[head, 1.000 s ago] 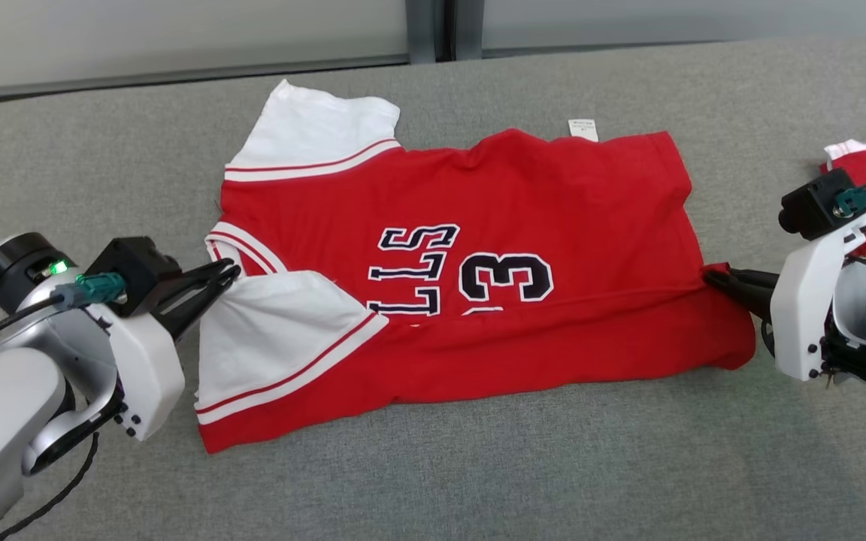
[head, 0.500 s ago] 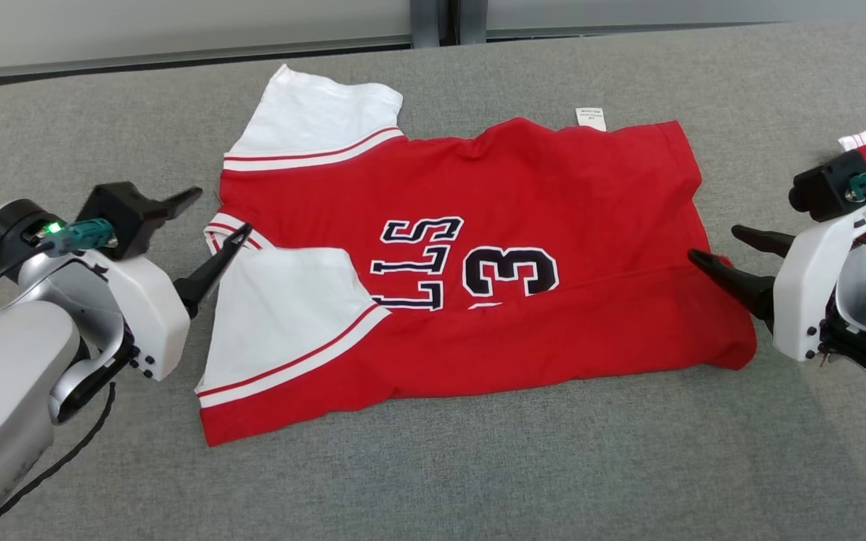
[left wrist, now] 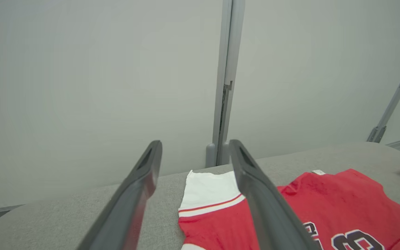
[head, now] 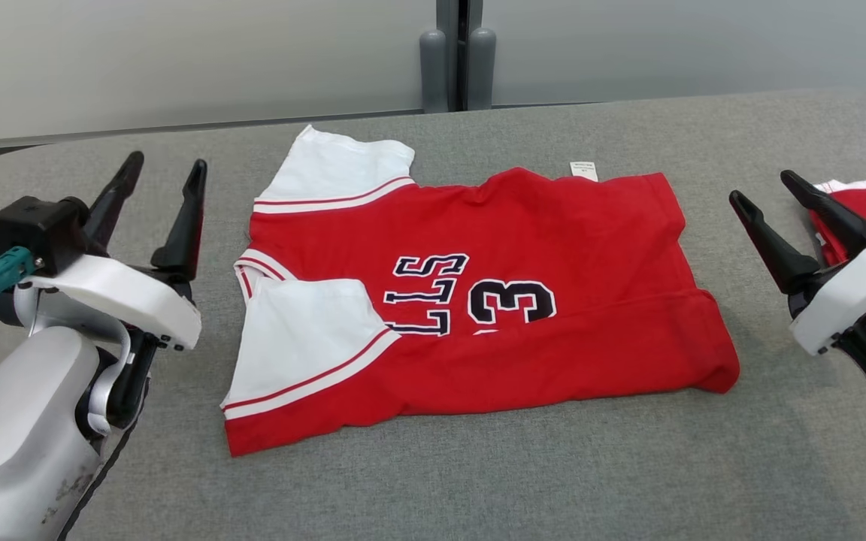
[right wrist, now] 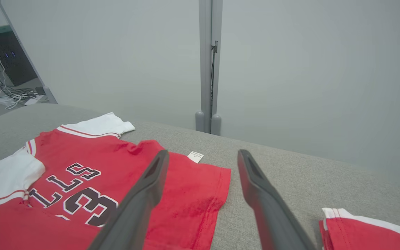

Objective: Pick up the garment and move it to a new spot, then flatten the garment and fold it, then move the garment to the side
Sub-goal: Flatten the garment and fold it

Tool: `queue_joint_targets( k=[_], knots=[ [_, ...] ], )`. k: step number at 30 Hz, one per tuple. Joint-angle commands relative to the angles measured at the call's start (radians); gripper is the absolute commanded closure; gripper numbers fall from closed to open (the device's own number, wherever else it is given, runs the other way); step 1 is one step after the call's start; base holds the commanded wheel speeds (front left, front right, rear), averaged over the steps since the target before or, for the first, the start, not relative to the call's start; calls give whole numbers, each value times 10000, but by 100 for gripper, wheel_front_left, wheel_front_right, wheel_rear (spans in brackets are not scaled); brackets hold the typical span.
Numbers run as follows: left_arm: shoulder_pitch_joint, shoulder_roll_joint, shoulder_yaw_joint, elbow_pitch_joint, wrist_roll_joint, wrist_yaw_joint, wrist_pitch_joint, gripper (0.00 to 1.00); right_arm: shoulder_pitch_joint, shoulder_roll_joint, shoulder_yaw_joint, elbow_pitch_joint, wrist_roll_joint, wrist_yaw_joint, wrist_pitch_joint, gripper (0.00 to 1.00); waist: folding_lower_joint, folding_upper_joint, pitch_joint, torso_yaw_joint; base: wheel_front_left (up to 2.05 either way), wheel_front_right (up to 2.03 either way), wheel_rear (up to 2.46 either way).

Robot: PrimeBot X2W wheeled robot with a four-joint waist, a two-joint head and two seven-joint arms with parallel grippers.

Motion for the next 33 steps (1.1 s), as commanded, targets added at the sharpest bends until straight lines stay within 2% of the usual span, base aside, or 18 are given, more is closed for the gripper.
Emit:
queue_joint_targets(
  k=[1,5,9,12,15,16,18,21,26,29,33],
  knots=[
    [248,-74,377,-214,288,126,-36,0,91,89,-551,-97,-360,-5,-69,0,0,-1,-44,37,0,0,0],
    [1382,-984,2061,-1125,1217,286,-29,0,1464,665,-3452,-594,-2284,-5,-68,0,0,-1,-108,61,0,0,0],
    [2543,-2082,3263,-1639,2283,53,-31,0,3350,1791,-6540,-1681,-4198,-5,-72,0,0,-1,-246,113,0,0,0],
    [3296,-2843,3944,-1721,3144,-158,-32,0,4768,2753,-7868,-2645,-5698,-3,-75,0,0,-1,-306,94,0,0,0],
    [4045,-3506,4401,-1412,3726,-462,-33,0,5770,3563,-8751,-3344,-6719,-6,-74,0,0,-1,-371,57,0,0,0],
    [4045,-3506,4401,-1412,3726,-462,-33,0,5770,3563,-8751,-3344,-6719,-6,-74,0,0,-1,-371,57,0,0,0],
    [4407,-3839,4589,-1027,4057,-673,-33,0,6299,4018,-9037,-3619,-7077,-3,-75,0,0,-1,-409,38,0,0,0],
    [4754,-4228,4979,-518,4545,-875,-35,0,6726,4325,-9126,-3854,-7339,-5,-75,0,0,-1,-437,-9,0,0,0],
    [5010,-4617,5588,-40,5163,-1260,-34,0,6987,4455,-9244,-3995,-7370,-5,-76,0,0,-1,-475,-111,0,0,0],
    [5071,-4703,5669,596,5579,-1212,-30,0,7004,4451,-9328,-4021,-7351,-5,-76,0,0,-1,-517,-171,0,0,0],
    [4951,-4765,5822,1637,5933,-815,-34,0,6989,4447,-9282,-4038,-7318,-5,-76,0,0,-1,-517,-269,0,0,0]
  ],
)
